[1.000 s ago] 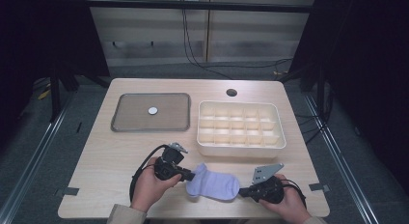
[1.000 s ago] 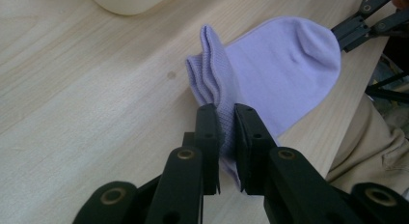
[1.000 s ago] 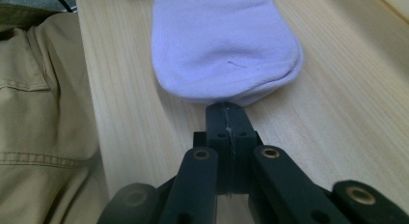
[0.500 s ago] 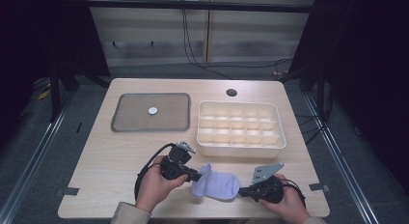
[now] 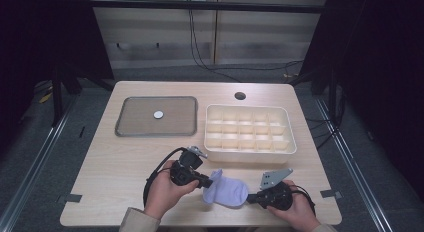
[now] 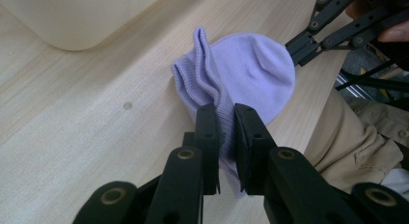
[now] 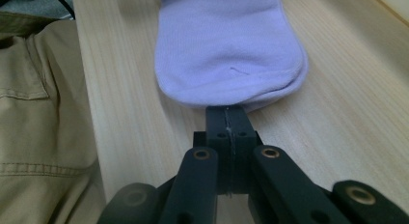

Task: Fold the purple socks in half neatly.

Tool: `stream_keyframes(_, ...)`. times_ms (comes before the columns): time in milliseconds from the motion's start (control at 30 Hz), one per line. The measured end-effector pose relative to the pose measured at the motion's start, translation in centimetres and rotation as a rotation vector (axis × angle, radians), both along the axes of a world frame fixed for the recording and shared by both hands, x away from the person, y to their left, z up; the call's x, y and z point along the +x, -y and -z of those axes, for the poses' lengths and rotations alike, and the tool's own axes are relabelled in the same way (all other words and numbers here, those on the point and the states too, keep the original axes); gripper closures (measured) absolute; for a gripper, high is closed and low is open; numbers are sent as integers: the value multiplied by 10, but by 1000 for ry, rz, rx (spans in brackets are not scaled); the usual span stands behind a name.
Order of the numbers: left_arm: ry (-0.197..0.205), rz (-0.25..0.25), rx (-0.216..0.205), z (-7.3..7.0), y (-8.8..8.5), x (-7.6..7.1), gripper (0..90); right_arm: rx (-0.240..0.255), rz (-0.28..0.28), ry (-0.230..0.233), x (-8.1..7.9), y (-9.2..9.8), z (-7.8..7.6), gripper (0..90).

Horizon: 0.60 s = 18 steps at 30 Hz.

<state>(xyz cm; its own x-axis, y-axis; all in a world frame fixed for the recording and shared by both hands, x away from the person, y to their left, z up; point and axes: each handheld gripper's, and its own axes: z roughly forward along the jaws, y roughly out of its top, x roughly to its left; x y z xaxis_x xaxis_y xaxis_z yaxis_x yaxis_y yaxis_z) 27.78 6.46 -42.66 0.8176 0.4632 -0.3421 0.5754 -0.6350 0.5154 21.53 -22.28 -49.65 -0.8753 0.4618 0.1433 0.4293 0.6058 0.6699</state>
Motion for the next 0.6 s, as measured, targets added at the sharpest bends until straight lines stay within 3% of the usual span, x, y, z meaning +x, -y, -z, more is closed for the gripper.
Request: stream_keyframes(600,-16,22,-8,-6,13,0,809,11,5,0,1,-4,1,900)
